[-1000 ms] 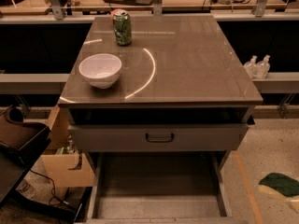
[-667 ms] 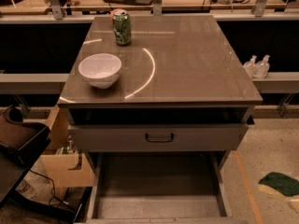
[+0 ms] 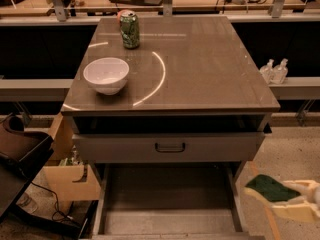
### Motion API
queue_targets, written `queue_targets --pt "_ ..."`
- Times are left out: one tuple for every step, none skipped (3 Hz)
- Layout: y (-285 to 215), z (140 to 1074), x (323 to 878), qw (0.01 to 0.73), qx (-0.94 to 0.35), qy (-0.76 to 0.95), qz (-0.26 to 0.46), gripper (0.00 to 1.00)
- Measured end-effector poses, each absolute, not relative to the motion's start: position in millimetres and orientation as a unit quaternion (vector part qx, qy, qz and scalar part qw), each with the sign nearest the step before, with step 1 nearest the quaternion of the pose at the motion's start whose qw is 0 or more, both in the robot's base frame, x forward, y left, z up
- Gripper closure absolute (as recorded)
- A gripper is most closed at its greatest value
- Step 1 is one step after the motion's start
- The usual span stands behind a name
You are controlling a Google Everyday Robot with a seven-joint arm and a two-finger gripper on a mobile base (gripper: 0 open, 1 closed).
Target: Place sponge into middle drawer
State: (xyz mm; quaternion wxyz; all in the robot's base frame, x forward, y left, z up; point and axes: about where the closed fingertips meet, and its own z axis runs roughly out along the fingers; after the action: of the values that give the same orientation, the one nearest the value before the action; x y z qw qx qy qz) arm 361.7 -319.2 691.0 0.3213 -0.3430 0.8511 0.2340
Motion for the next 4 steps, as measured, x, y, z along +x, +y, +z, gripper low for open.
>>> queue_targets --pt "-237.9 664.0 386.0 0.378 -0.385 0.804 0.250 1.00" --pt "-171.5 637.1 406.5 0.408 -0.416 0.771 0.256 1.00" --pt "-125.4 610.2 421.1 0.417 -0.438 0.754 0.255 1.00" --pt "-105.5 588.7 428.3 0.419 -0.448 0.756 0.228 1.00"
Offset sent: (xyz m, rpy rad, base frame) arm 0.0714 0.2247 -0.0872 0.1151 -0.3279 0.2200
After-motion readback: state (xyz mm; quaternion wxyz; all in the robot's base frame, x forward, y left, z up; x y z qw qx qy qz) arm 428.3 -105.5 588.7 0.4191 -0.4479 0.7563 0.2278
